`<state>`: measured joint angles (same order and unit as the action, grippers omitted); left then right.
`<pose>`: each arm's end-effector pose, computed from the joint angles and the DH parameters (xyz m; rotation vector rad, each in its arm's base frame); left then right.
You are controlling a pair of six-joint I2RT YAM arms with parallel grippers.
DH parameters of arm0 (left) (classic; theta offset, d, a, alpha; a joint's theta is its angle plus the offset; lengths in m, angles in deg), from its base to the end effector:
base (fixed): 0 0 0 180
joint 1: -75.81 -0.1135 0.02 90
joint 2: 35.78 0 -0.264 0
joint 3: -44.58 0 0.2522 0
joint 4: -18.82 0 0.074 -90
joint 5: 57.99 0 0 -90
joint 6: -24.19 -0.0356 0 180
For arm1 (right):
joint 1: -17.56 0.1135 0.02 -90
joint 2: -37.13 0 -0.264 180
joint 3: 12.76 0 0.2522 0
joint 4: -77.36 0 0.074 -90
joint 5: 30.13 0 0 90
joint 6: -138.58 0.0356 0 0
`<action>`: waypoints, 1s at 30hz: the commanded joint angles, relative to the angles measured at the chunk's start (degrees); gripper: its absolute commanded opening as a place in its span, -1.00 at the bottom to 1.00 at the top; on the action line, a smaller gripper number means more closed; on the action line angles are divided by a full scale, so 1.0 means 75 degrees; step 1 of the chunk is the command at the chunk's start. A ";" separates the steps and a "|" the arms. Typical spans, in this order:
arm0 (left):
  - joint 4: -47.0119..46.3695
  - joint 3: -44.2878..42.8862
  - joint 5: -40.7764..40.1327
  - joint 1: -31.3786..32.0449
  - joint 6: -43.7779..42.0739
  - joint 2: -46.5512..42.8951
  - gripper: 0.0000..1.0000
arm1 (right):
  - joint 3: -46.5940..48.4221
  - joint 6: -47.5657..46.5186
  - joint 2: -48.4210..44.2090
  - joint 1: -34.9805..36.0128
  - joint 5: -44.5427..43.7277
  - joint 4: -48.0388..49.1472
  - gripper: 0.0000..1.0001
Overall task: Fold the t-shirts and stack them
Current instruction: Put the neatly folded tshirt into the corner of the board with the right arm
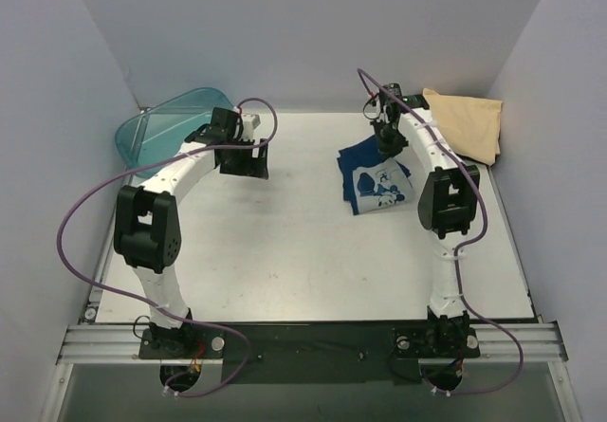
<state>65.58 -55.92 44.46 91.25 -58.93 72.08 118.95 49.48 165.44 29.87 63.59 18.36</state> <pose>0.3978 -0.1178 0.2443 0.2785 2.5215 -0.4302 0.4854 0.1083 0.2452 -0.2787 2.5319 0.1729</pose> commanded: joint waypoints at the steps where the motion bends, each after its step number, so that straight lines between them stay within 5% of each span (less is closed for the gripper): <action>1: 0.0206 -0.0259 -0.0007 0.0062 -0.0237 -0.0248 0.83 | 0.1544 -0.1501 0.0621 -0.0060 -0.2473 -0.0919 -1.00; 14: 0.0218 -0.0329 -0.0300 0.0062 -0.0424 -0.0002 0.85 | 0.2706 -0.2523 0.0494 -0.0435 -0.3802 0.1917 -1.00; 30: 0.0148 0.0022 -0.0312 0.0062 -0.0623 -0.0142 0.86 | 0.3410 -0.3003 0.0037 -0.1442 -0.2469 0.2609 -1.00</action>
<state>67.30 -55.90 42.69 91.80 -62.30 72.08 141.82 29.66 172.74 20.15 41.30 33.55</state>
